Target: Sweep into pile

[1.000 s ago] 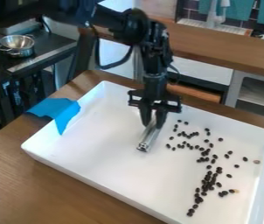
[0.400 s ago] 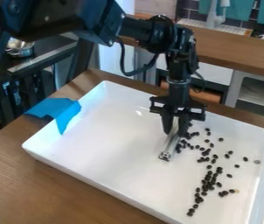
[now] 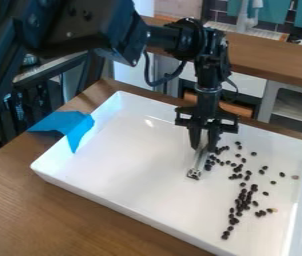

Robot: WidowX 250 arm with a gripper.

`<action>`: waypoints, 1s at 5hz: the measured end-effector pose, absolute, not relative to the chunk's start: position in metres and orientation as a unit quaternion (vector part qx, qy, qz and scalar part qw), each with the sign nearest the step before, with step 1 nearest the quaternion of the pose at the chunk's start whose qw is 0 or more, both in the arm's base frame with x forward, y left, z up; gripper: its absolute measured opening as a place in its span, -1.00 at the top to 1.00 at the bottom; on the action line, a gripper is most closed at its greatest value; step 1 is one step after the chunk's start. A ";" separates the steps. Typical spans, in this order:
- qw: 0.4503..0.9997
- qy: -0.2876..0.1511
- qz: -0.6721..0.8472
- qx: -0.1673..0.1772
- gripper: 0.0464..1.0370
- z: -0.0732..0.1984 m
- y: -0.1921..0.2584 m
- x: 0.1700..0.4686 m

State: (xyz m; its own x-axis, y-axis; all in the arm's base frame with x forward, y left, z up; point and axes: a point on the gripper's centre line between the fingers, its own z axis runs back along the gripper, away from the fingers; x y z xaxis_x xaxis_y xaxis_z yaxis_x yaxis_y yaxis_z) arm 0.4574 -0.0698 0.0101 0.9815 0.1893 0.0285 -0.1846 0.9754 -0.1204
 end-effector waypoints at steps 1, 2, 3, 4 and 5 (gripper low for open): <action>0.993 -0.018 0.095 -0.063 0.43 0.009 -0.083 0.457; 0.995 -0.019 0.065 -0.072 0.43 0.010 -0.122 0.450; 0.996 -0.013 0.048 -0.078 0.43 0.007 -0.143 0.447; 0.994 -0.009 0.063 -0.085 0.43 0.008 -0.148 0.452; 0.994 -0.007 0.060 -0.090 0.43 0.009 -0.162 0.456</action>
